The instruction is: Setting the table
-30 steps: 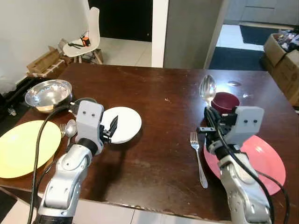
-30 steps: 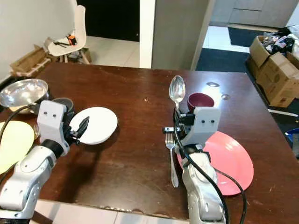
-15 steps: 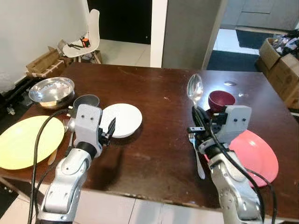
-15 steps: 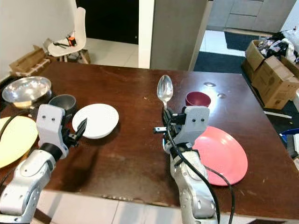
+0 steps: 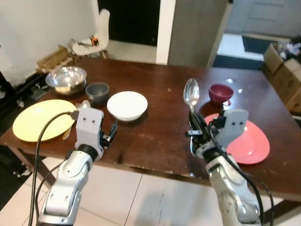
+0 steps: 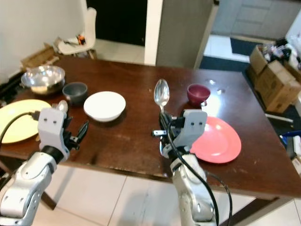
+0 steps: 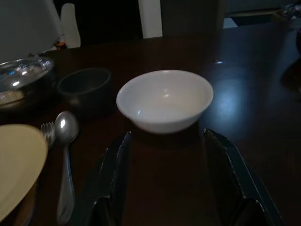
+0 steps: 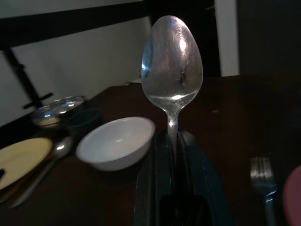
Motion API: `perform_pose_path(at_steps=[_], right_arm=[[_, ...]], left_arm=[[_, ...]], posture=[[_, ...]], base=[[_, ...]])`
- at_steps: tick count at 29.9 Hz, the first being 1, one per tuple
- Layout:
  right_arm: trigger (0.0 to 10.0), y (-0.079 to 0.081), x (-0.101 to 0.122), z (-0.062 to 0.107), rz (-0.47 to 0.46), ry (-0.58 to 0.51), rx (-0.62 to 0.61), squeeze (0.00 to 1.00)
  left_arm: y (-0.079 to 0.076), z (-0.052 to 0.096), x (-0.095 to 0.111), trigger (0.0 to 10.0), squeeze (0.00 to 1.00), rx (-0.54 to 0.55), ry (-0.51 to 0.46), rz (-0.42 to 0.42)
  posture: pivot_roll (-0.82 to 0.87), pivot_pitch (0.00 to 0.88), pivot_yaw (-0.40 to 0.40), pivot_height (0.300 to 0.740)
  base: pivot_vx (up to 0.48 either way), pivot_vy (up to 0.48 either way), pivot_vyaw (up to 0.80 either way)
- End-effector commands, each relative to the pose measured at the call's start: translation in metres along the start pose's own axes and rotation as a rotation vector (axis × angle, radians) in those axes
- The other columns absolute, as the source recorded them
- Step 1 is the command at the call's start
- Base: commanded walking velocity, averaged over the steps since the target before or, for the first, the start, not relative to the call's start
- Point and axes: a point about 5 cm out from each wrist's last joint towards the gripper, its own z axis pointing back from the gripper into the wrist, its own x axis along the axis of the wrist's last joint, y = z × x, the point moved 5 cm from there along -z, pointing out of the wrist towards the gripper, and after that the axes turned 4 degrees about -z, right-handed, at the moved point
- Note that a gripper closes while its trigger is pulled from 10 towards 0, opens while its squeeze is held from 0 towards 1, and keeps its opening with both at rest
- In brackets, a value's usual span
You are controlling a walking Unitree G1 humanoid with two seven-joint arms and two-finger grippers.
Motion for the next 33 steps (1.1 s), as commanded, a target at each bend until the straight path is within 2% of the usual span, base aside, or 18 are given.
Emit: perform_pose_path(at_steps=[1,18,27,33], right_arm=[[10.0,0.001,-0.002,0.001,-0.019,0.008,0.005,0.0],[10.0,0.004,-0.005,0.001,-0.057,0.018,0.022,0.0],[10.0,-0.002,-0.029,0.008,0.0,0.118,0.03,0.0],[10.0,-0.002,-0.029,0.008,0.0,0.118,0.03,0.0]], left_arm=[[0.001,0.001,-0.006,10.0,0.0,0.004,0.021,-0.005],[0.0,0.002,-0.008,10.0,0.0,0.002,0.027,-0.005],[-0.001,0.005,-0.024,10.0,0.0,0.028,0.077,0.019],[-0.001,0.005,-0.024,10.0,0.0,0.028,0.077,0.019]], posture=[[-0.04,0.0,0.082,0.74],[-0.04,0.0,0.08,0.74],[-0.04,0.0,0.052,0.74],[-0.04,0.0,0.052,0.74]], base=[[-0.368,0.0,0.0],[-0.352,0.0,0.0],[0.0,0.0,0.0],[0.0,0.0,0.0]])
